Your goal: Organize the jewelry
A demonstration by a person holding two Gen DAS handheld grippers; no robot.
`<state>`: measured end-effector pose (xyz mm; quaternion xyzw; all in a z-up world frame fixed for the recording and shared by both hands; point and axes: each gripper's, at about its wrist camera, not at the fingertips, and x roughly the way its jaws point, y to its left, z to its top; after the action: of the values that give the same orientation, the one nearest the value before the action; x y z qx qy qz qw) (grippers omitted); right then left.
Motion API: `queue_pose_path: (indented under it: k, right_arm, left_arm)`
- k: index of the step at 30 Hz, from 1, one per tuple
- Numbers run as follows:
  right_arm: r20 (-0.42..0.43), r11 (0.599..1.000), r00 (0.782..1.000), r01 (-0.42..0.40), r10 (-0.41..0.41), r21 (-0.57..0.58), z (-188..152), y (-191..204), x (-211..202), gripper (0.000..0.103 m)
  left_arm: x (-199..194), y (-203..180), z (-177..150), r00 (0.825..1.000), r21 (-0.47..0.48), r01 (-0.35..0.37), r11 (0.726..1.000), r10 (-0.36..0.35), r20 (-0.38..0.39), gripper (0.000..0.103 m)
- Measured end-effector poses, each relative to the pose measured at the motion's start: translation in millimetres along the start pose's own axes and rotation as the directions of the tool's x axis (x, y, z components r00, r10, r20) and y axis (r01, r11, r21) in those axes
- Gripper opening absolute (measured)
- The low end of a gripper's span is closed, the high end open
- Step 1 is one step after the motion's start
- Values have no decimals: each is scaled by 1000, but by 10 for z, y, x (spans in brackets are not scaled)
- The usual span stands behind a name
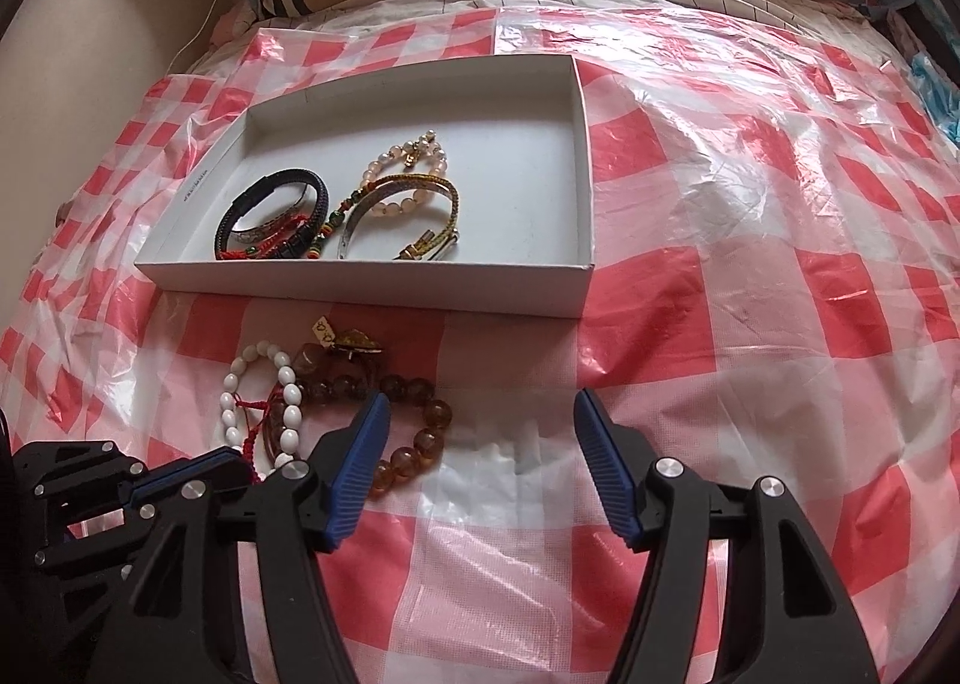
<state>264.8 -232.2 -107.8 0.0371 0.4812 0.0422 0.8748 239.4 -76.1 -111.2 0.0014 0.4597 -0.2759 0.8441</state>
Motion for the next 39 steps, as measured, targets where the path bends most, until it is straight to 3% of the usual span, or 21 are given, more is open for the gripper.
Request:
queue_pose_path:
  k: [6,15,17,19,22,24,29,32,33,34,36,38,39]
  right_arm:
    - [2,999,1000,0,0,-42,-12,78,7,62]
    - [62,979,997,56,-44,-197,42,432,151,61]
    - [68,969,996,71,-56,-239,49,512,210,51]
    - [49,965,997,73,-63,-251,44,527,226,34]
    - [4,982,1000,28,-28,-187,41,372,183,11]
    - [-5,993,1000,-2,1,-122,26,221,107,5]
    - [10,999,999,-48,48,-4,-7,-96,-98,5]
    - [12,997,997,-71,70,31,17,-156,-112,5]
    - [12,997,998,-66,66,26,17,-148,-116,5]
    - [12,998,998,-64,64,22,17,-137,-116,5]
    - [6,998,998,-66,65,21,21,-126,-98,5]
    - [-8,998,998,-60,61,18,19,-119,-66,14]
    - [-9,998,999,-53,53,15,17,-119,-59,39]
  left_arm:
    - [-302,52,20,1000,53,10,999,-11,24,0]
    - [-324,305,20,1000,-16,1,1000,-1,4,1]
    - [-302,286,10,1000,-7,0,1000,0,-2,1]
    - [-289,269,11,1000,1,-7,1000,7,-5,1]
    - [-278,265,12,1000,2,-4,1000,4,-10,1]
    - [-254,244,10,1000,12,6,1000,-5,-21,1]
    - [-153,67,8,999,61,19,998,-17,-29,8]
    - [-91,4,30,1000,49,14,999,-14,-9,27]
    - [-59,-17,38,1000,48,6,999,-6,-3,40]
    - [-35,-39,44,1000,53,-5,999,5,-1,46]
    - [15,-75,51,1000,62,-18,998,18,-9,46]
    - [50,-104,63,999,65,-37,997,38,-9,48]
    - [54,-108,70,999,65,-51,997,52,-2,49]
